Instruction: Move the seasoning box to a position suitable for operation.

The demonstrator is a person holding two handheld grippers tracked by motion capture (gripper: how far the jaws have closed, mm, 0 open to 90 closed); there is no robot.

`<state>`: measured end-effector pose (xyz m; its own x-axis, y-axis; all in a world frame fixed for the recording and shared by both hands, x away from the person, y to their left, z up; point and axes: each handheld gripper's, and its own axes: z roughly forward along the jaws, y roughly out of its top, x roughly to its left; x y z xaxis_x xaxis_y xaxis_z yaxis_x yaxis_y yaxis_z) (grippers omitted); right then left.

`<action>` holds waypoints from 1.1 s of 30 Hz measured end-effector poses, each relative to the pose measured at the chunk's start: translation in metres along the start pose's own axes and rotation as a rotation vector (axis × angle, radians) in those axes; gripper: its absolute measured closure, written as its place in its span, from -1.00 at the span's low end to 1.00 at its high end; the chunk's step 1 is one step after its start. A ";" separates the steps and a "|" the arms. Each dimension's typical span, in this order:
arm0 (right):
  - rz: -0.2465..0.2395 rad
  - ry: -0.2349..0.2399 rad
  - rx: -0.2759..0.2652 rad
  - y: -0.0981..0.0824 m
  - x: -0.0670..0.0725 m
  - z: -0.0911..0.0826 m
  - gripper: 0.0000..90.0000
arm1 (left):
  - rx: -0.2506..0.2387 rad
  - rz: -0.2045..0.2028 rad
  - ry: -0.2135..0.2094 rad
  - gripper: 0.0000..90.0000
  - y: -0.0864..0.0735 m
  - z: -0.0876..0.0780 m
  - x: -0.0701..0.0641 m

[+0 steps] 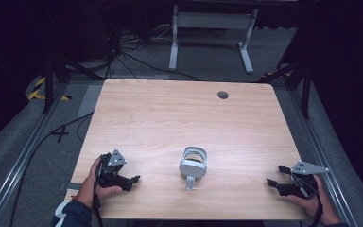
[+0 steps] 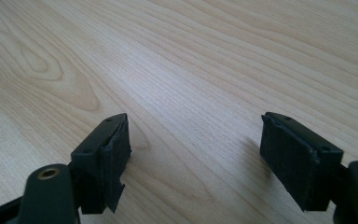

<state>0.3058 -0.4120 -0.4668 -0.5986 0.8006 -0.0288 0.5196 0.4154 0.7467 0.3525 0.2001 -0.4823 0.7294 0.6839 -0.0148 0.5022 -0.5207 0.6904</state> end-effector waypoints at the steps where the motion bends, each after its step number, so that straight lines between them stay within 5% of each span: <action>1: -0.002 -0.001 0.001 0.000 0.000 0.000 -0.46 | 0.000 0.000 0.000 -0.99 0.000 0.000 0.000; 13: 0.000 -0.007 0.010 0.001 0.000 -0.001 -0.43 | 0.001 -0.010 0.001 -0.99 -0.001 0.000 -0.001; 19: 0.002 -0.006 0.019 0.002 0.001 -0.004 0.02 | 0.001 -0.010 0.001 -0.99 -0.001 0.000 -0.001; 26: -0.014 0.063 -0.025 0.010 0.009 -0.012 0.68 | 0.001 -0.009 0.001 -0.99 -0.001 0.000 -0.001; 33: -0.039 0.121 -0.071 0.020 0.022 -0.018 0.98 | 0.001 -0.009 0.001 -0.99 -0.001 0.000 -0.001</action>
<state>0.2922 -0.3941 -0.4402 -0.6885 0.7250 0.0187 0.4531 0.4099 0.7917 0.3515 0.2002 -0.4823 0.7241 0.6894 -0.0200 0.5094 -0.5151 0.6893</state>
